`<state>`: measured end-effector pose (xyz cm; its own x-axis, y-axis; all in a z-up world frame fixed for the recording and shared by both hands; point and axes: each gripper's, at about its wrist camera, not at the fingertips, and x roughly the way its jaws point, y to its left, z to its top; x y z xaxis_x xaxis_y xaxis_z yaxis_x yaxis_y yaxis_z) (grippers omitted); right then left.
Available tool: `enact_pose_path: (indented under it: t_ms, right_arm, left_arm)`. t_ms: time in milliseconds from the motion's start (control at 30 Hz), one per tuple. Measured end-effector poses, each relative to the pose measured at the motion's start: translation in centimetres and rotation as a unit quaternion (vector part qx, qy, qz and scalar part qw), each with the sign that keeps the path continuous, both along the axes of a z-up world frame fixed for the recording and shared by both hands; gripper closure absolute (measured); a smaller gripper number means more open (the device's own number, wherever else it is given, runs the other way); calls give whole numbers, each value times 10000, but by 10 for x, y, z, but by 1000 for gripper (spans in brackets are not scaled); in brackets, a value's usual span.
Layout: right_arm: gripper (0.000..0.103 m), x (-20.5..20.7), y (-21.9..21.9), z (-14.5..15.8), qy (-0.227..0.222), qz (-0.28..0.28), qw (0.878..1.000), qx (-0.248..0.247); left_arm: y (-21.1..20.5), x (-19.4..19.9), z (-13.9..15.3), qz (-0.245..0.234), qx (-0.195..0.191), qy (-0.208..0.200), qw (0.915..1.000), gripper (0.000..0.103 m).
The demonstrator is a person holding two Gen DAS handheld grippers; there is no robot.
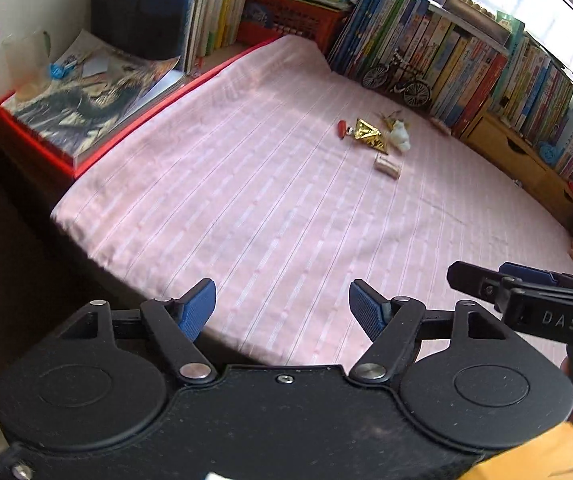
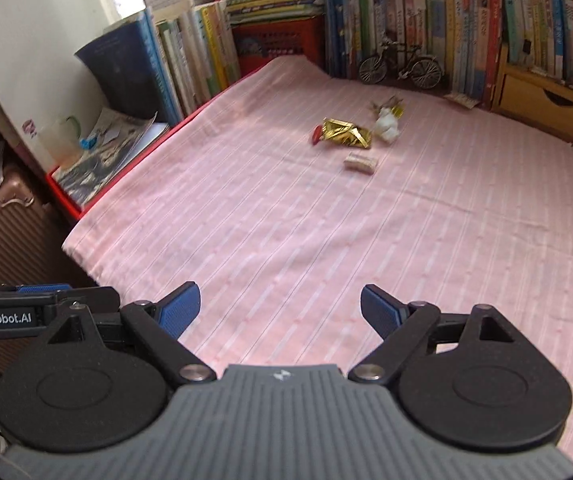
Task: Collect trash
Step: 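Move both tools back over the bed toward the tissue and small box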
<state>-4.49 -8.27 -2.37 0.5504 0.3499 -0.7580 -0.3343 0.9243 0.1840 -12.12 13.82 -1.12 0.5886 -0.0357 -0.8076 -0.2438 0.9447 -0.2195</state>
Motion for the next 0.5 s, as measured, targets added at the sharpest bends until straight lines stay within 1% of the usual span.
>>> enact_pose_path:
  t_ms: [100,200,333,500]
  right_arm:
    - [11,38,-25,13,-273,-304,9991,-60]
    - [15,75,-50,22,-440,-571,9974,-45]
    - [23,122,-76,19,-483,-728,9962,-61]
    - [27,174,-95,5,-350,-586,9976,-99]
  left_arm:
    - [-20,45,6,-48,9,-119,9999,28]
    - [-37,86,3,-113,22,-182,9998,26]
    - [-68,142,-13,-259,99,-160,9995,26]
    - [-101,207,-47,-321,66,-20,9995,27]
